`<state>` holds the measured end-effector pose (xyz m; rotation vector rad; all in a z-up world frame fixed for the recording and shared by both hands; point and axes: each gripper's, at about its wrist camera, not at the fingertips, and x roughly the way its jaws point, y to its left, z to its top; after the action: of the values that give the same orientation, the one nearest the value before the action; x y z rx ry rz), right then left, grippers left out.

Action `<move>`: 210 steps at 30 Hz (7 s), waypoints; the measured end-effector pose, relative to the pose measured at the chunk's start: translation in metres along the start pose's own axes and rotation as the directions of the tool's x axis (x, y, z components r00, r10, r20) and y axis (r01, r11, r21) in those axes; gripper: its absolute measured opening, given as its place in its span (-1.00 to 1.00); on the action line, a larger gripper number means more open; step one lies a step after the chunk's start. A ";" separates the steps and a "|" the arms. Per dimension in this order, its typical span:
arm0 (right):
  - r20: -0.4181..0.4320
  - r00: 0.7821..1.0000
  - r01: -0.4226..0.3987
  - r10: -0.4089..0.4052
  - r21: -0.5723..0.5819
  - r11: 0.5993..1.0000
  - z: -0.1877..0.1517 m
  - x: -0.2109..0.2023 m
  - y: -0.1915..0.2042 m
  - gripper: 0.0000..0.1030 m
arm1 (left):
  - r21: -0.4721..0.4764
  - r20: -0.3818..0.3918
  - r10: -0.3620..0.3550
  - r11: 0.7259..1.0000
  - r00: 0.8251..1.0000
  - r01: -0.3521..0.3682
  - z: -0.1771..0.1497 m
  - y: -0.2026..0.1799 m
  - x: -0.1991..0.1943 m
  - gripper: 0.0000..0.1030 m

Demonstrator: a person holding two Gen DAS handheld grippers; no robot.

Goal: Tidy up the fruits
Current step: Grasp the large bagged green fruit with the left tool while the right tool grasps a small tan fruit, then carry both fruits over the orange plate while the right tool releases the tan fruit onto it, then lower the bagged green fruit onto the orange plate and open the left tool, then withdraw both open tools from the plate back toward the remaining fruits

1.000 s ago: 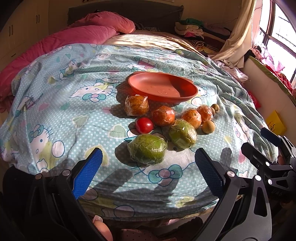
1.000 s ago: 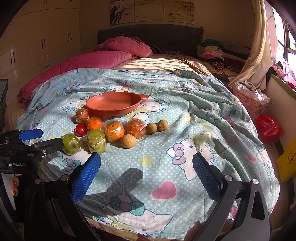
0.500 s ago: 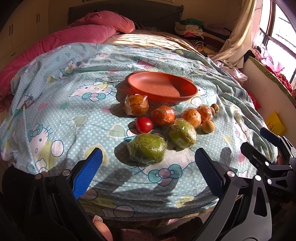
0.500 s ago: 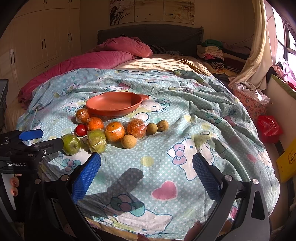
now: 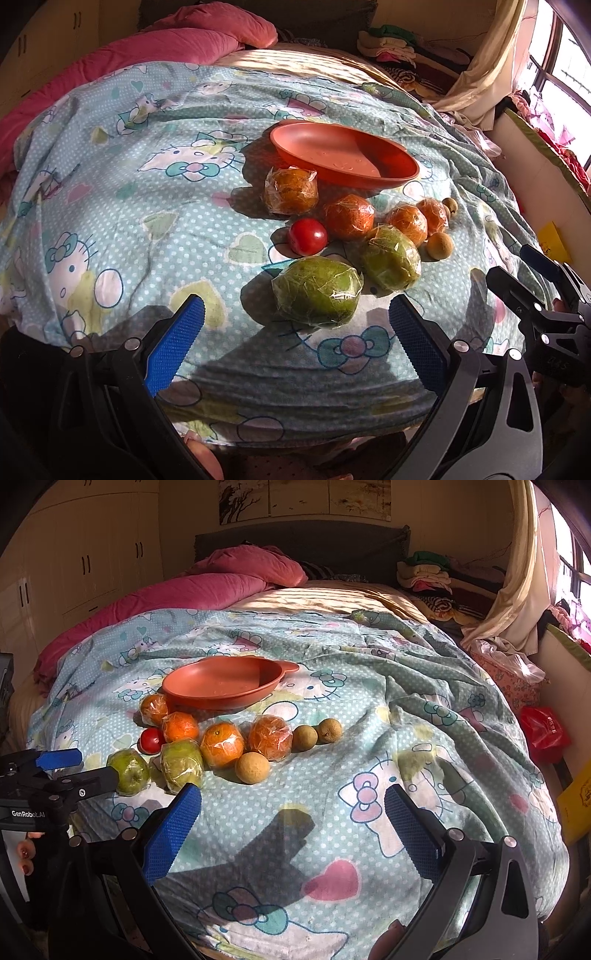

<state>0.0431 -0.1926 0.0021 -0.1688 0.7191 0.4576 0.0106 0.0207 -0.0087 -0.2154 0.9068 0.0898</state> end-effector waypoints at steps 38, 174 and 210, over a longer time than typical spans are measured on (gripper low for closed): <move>-0.108 0.977 -0.188 0.182 -0.044 0.981 0.011 0.063 0.012 -0.50 | 0.052 -0.045 -0.082 0.995 0.996 0.085 0.004 -0.010 0.035 0.00; -0.188 0.927 -0.361 0.324 -0.216 0.907 0.108 0.097 0.018 0.04 | 0.038 -0.084 -0.133 0.990 0.988 0.137 0.149 0.001 0.085 0.07; -0.030 0.953 -0.302 0.301 -0.159 0.940 0.129 0.054 -0.016 0.76 | 0.024 0.059 -0.082 0.996 0.995 0.081 0.136 -0.006 0.018 0.72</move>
<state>0.1623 -0.1489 0.0621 -0.2137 0.7153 0.8111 0.1278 0.0448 0.0589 -0.2284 0.8377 0.0111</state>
